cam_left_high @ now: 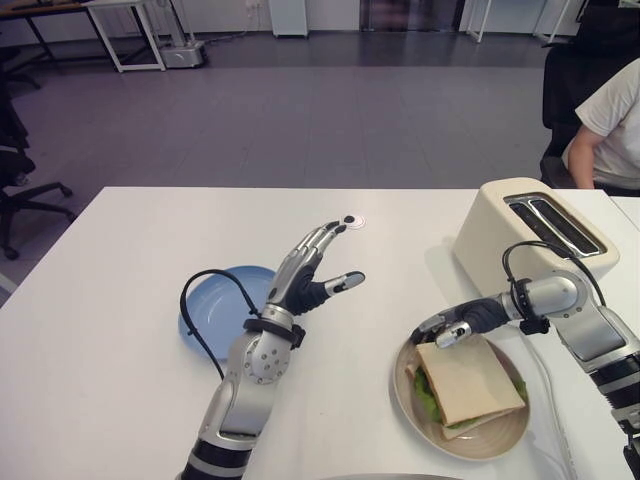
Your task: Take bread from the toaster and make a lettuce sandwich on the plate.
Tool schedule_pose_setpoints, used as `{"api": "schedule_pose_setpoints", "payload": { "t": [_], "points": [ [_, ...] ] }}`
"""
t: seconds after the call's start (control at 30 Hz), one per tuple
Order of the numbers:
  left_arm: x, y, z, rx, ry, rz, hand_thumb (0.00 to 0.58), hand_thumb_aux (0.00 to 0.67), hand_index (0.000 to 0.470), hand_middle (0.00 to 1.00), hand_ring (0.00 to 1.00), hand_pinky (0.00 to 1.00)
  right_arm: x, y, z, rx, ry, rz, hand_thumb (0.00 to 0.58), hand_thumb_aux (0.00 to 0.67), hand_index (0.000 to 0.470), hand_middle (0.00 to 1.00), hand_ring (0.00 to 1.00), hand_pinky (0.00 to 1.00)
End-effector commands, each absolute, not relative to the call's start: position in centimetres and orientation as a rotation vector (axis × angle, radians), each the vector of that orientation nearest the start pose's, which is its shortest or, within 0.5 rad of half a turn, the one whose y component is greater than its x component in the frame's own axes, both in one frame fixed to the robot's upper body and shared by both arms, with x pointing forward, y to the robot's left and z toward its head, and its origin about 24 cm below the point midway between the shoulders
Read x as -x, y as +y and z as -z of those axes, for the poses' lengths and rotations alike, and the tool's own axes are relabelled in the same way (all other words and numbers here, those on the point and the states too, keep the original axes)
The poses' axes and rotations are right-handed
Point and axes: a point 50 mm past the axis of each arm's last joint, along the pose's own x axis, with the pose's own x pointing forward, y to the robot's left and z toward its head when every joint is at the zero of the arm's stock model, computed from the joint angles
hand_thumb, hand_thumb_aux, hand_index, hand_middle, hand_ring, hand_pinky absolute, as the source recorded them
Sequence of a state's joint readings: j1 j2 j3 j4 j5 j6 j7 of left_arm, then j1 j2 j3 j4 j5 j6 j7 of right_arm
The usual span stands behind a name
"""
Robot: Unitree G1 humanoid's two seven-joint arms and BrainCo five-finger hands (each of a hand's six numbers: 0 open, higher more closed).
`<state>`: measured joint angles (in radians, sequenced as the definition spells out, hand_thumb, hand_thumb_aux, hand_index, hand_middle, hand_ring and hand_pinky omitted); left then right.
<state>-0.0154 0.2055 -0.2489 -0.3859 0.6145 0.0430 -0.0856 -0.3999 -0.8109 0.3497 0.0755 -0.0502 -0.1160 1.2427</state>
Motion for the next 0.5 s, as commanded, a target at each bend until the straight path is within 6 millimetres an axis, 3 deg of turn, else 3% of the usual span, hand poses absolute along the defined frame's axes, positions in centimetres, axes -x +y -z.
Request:
{"api": "schedule_pose_setpoints", "payload": {
  "t": [0.03,0.13,0.23,0.5],
  "points": [
    [-22.0,8.1,-12.9,-0.752,-0.494,0.456,0.0,0.0,0.0,0.0,0.0,0.0,-28.0,-18.6,-11.7,1.018,0.255,-1.369,0.0,0.0,0.0,0.0,0.0,0.0],
    [-19.5,5.5,-13.2,-0.722,-0.595,0.727,0.0,0.0,0.0,0.0,0.0,0.0,-29.5,-18.7,-12.8,0.997,0.215,-1.276,0.0,0.0,0.0,0.0,0.0,0.0],
    [-17.2,3.8,-12.1,-0.708,-0.603,1.001,0.0,0.0,0.0,0.0,0.0,0.0,-31.4,-18.9,-13.8,0.947,0.183,-1.127,0.0,0.0,0.0,0.0,0.0,0.0],
    [-16.2,2.1,-8.8,-0.733,-0.485,1.238,0.0,0.0,0.0,0.0,0.0,0.0,-33.1,-19.0,-14.9,0.847,0.168,-1.022,0.0,0.0,0.0,0.0,0.0,0.0]
  ]
}}
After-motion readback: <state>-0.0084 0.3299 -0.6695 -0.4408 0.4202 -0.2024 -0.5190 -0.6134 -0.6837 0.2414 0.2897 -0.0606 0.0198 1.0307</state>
